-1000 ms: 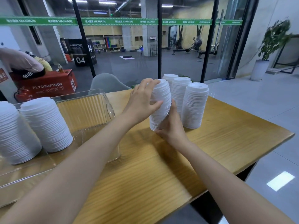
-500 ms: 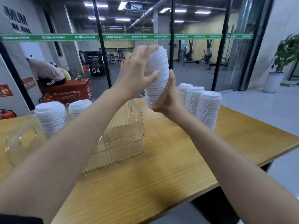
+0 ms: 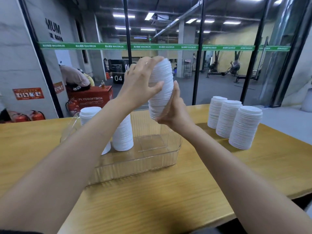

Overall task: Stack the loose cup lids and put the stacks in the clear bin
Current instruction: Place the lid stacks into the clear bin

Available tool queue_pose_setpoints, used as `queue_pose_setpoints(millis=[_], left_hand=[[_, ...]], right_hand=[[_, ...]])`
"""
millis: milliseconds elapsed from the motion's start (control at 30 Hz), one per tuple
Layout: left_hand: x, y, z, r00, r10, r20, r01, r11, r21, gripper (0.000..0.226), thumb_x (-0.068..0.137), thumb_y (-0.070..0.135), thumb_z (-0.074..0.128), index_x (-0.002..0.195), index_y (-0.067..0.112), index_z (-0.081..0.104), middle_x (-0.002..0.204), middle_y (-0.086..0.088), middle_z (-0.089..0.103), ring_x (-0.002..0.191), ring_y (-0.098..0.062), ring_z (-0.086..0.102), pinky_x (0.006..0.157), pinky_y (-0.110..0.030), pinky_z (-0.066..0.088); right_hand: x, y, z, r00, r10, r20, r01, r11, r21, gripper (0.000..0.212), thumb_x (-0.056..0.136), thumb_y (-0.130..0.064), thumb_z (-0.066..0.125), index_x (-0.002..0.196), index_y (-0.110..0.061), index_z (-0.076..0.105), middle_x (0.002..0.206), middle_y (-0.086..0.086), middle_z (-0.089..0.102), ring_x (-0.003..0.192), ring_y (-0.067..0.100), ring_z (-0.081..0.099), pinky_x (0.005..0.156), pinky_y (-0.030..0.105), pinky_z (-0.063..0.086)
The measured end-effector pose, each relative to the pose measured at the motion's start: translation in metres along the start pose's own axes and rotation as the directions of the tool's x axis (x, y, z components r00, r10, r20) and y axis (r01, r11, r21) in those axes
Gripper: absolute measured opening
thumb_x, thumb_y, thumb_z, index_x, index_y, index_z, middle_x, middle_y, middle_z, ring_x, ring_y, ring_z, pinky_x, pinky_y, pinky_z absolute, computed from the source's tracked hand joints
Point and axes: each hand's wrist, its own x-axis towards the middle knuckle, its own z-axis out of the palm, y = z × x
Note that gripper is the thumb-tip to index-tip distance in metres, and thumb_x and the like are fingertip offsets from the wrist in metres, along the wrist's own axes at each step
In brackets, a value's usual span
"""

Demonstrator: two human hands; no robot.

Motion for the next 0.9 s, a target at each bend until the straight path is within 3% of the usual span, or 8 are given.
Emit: queue_pose_setpoints(millis=[300, 400, 433, 500, 600, 733, 867, 900], left_hand=[[-0.019, -0.034, 0.022, 0.993, -0.074, 0.094, 0.075, 0.997, -0.001, 0.062, 0.087, 0.040, 0.056, 0.144, 0.028, 0.037, 0.141, -0.002, 0.044, 0.121, -0.031, 0.044, 0.104, -0.049, 0.033], [-0.026, -0.050, 0.040, 0.983, -0.089, 0.158, 0.093, 0.996, -0.015, 0.064, 0.085, 0.043, 0.054, 0.144, 0.028, 0.036, 0.142, -0.002, 0.043, 0.122, -0.032, 0.044, 0.106, -0.050, 0.035], [-0.029, -0.054, 0.045, 0.980, -0.093, 0.173, 0.099, 0.995, -0.021, 0.064, 0.086, 0.041, 0.056, 0.145, 0.027, 0.036, 0.142, -0.003, 0.043, 0.122, -0.033, 0.044, 0.106, -0.049, 0.035], [-0.033, -0.062, 0.055, 0.972, -0.118, 0.203, 0.123, 0.992, -0.011, 0.062, 0.090, 0.033, 0.061, 0.146, 0.025, 0.036, 0.144, -0.006, 0.042, 0.120, -0.034, 0.044, 0.106, -0.046, 0.035], [-0.039, -0.070, 0.067, 0.962, -0.127, 0.242, 0.114, 0.991, 0.069, 0.062, 0.093, 0.028, 0.060, 0.148, 0.022, 0.033, 0.147, -0.009, 0.039, 0.121, -0.035, 0.042, 0.105, -0.045, 0.036], [-0.044, -0.078, 0.084, 0.943, -0.093, 0.320, 0.007, 0.966, 0.259, 0.067, 0.095, 0.033, 0.057, 0.152, 0.020, 0.024, 0.151, -0.013, 0.032, 0.119, -0.036, 0.044, 0.102, -0.041, 0.037], [-0.050, -0.081, 0.096, 0.915, -0.083, 0.395, -0.091, 0.911, 0.402, 0.070, 0.098, 0.037, 0.053, 0.153, 0.018, 0.016, 0.153, -0.017, 0.026, 0.124, -0.035, 0.044, 0.102, -0.040, 0.038], [-0.052, -0.082, 0.098, 0.907, -0.077, 0.414, -0.113, 0.903, 0.414, 0.070, 0.098, 0.036, 0.053, 0.154, 0.018, 0.015, 0.153, -0.018, 0.026, 0.126, -0.036, 0.043, 0.103, -0.040, 0.038]], right_hand=[[-0.005, 0.010, 0.042, 0.997, 0.076, 0.032, -0.075, 0.997, -0.030, 0.132, 0.061, -0.019, 0.088, 0.151, -0.025, -0.009, 0.122, 0.006, 0.054, 0.103, 0.029, 0.058, 0.080, 0.049, 0.056], [-0.004, 0.023, 0.058, 0.984, 0.160, 0.079, -0.158, 0.987, -0.025, 0.108, 0.067, -0.032, 0.085, 0.148, -0.024, 0.014, 0.122, 0.003, 0.056, 0.105, 0.027, 0.057, 0.083, 0.041, 0.053], [-0.004, 0.022, 0.063, 0.964, 0.201, 0.172, -0.236, 0.948, 0.212, 0.087, 0.073, -0.045, 0.078, 0.143, -0.027, 0.029, 0.125, 0.004, 0.058, 0.110, 0.028, 0.057, 0.083, 0.039, 0.052], [-0.002, 0.017, 0.073, 0.859, 0.355, 0.369, -0.510, 0.658, 0.554, 0.049, 0.088, -0.067, 0.047, 0.120, -0.030, 0.054, 0.110, 0.000, 0.063, 0.101, 0.024, 0.061, 0.073, 0.033, 0.051], [0.008, 0.028, 0.094, 0.762, 0.395, 0.514, -0.628, 0.257, 0.734, 0.045, 0.092, -0.062, 0.035, 0.102, -0.028, 0.062, 0.093, -0.001, 0.064, 0.088, 0.021, 0.060, 0.073, 0.031, 0.046], [0.014, 0.039, 0.111, 0.714, 0.474, 0.516, -0.654, 0.186, 0.734, 0.057, 0.092, -0.068, 0.034, 0.106, -0.023, 0.067, 0.095, 0.003, 0.068, 0.085, 0.024, 0.065, 0.066, 0.031, 0.053], [0.015, 0.045, 0.114, 0.585, 0.562, 0.585, -0.772, 0.165, 0.614, 0.064, 0.096, -0.068, 0.032, 0.122, -0.016, 0.058, 0.116, 0.012, 0.064, 0.103, 0.028, 0.059, 0.092, 0.040, 0.046], [0.012, 0.046, 0.110, 0.595, 0.565, 0.571, -0.787, 0.266, 0.557, 0.056, 0.098, -0.062, 0.039, 0.127, -0.016, 0.053, 0.119, 0.011, 0.062, 0.108, 0.029, 0.056, 0.094, 0.038, 0.043]])
